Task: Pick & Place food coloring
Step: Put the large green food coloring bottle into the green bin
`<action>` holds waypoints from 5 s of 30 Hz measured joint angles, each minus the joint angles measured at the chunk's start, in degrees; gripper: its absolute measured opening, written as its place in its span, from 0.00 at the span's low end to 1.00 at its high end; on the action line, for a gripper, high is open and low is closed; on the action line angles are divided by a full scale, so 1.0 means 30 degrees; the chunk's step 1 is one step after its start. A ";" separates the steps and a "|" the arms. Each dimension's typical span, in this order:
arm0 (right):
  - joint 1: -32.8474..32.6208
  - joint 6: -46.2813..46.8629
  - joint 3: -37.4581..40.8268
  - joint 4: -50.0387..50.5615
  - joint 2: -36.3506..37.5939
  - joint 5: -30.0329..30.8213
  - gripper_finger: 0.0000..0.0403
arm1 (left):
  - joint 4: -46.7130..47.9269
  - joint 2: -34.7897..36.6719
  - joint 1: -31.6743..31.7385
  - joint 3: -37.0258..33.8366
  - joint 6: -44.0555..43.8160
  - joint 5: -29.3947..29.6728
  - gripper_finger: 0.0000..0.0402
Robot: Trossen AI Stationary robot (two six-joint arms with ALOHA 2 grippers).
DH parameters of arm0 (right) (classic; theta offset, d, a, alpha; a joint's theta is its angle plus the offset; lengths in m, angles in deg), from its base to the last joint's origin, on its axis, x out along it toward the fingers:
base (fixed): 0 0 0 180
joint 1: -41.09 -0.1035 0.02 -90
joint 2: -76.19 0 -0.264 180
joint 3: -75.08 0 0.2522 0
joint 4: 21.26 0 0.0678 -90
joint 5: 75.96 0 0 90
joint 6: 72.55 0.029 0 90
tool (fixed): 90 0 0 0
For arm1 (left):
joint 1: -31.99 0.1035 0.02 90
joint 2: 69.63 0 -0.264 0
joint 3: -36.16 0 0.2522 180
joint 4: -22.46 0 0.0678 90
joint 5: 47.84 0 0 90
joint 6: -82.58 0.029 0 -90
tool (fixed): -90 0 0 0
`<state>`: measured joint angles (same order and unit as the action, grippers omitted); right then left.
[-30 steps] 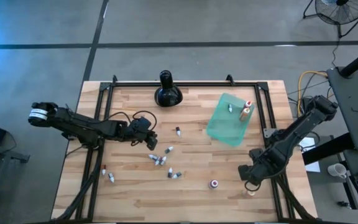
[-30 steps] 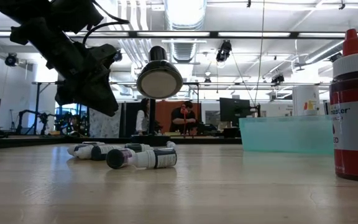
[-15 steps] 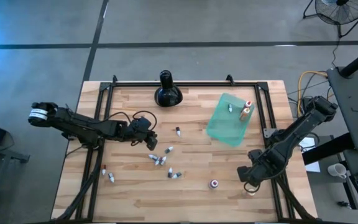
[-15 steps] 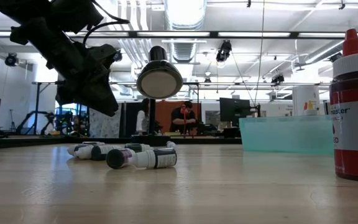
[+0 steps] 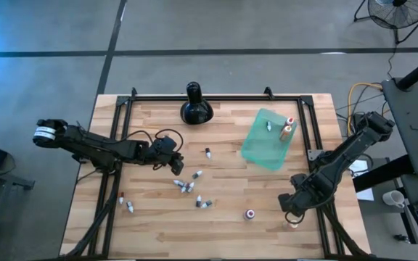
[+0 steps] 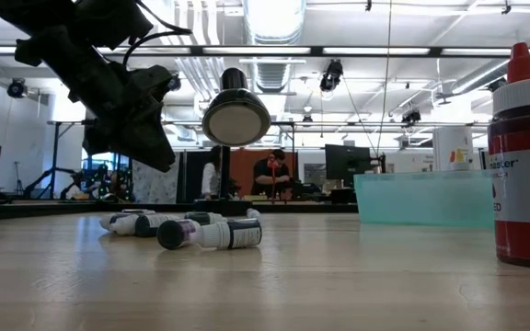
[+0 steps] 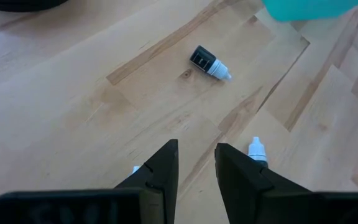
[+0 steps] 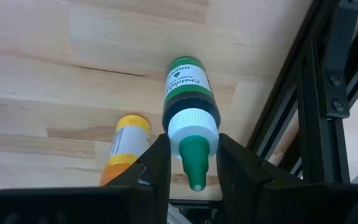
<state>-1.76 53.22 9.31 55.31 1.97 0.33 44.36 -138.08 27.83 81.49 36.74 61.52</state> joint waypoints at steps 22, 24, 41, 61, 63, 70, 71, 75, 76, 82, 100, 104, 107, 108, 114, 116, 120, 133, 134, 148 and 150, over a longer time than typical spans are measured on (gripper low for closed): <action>0.2907 -0.2224 -0.7295 0.9221 0.0141 0.6202 0.23 | -0.0007 0.0000 0.0015 0.0000 0.0283 0.0006 0.20; 0.4019 -0.3574 -0.7837 0.8870 0.0204 0.7349 0.23 | -0.0022 0.0000 0.0015 0.0000 0.0326 0.0007 0.20; 1.6644 -1.5879 -0.4745 0.6053 0.0674 0.7822 0.20 | -0.0210 -0.0007 0.0000 0.0000 -0.0211 0.0007 0.20; 1.9106 -2.1470 -0.2931 0.0509 0.0636 0.5678 0.18 | -0.0211 -0.0007 0.0015 0.0000 -0.0444 0.0021 0.20; 1.8845 -2.3287 -0.3174 -0.0782 0.0214 0.5456 0.19 | -0.0209 -0.0007 0.0015 0.0000 -0.0046 0.0071 0.20; 1.8236 -3.0242 -0.3656 -0.2103 -0.3208 0.4520 0.30 | -0.0204 -0.0007 0.0015 0.0000 0.0305 0.0073 0.20; 1.8236 -3.0818 -0.3794 -0.1577 -0.3856 0.4486 0.33 | -0.0198 -0.0007 0.0015 0.0000 0.0239 0.0073 0.20; 1.8287 -3.2558 -0.4334 0.0028 -0.6044 0.4549 0.44 | -0.0117 -0.0007 0.0007 0.0000 -0.0409 0.0004 0.20; 1.8275 -3.3338 -0.4432 0.0027 -0.6458 0.4554 0.46 | -0.0085 -0.0007 0.0007 0.0000 -0.0594 -0.0093 0.20; 1.8162 -3.6955 -0.4740 -0.0157 -0.8237 0.5197 0.58 | 0.0306 -0.0007 0.0000 0.0000 -0.1329 -0.0138 0.20; 1.9845 -4.0853 -0.4230 -0.2077 -1.0890 0.3213 0.43 | 0.0299 -0.0007 0.0000 0.0000 -0.2032 -0.0080 0.20; 2.0280 -4.0469 -0.4234 -0.2384 -1.0270 0.3206 0.30 | 0.0299 -0.0007 0.0000 0.0000 -0.2370 -0.0066 0.20; 2.0471 -3.9925 -0.4612 -0.2546 -0.8997 0.3258 0.24 | 0.0291 -0.0007 0.0000 0.0000 -0.2434 0.0059 0.20; 2.0487 -3.9661 -0.4758 -0.2604 -0.8516 0.3242 0.23 | 0.0286 -0.0007 0.0000 0.0000 -0.2435 0.0083 0.20; 1.9842 -3.5659 -0.6082 -0.3482 -0.4871 0.4011 0.26 | 0.0168 -0.0007 0.0015 0.0000 -0.2443 0.0131 0.20; 1.8890 -3.4234 -0.6191 -0.5312 -0.3579 0.3510 0.28 | 0.0139 -0.0007 0.0015 0.0000 -0.2443 0.0131 0.20; 1.6792 -3.0824 -0.5787 -0.7292 -0.2936 0.1202 0.28 | 0.0138 -0.0007 0.0015 0.0000 -0.2443 0.0232 0.20; 1.3068 -2.5822 -0.4800 -0.7154 -0.8884 -0.0236 0.41 | 0.0088 -0.0001 -0.0007 0.0000 -0.2361 0.0364 0.20; 1.3018 -2.5826 -0.5019 -0.7151 -0.9187 -0.0577 0.43 | 0.0095 -0.0001 -0.0014 0.0000 -0.2506 0.0331 0.20; 1.3163 -2.4609 -0.9026 -0.6998 -1.1916 0.0133 0.66 | 0.0356 0.0000 -0.0544 0.0000 -0.2832 -0.0150 0.20; 1.3122 -2.4545 -0.9905 -0.6514 -1.2943 -0.0040 0.67 | 0.0650 0.0000 -0.0793 0.0000 -0.2815 -0.0150 0.20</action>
<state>37.60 -20.41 -20.40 35.77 -36.86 0.21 46.31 -138.08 25.45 81.49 28.30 61.07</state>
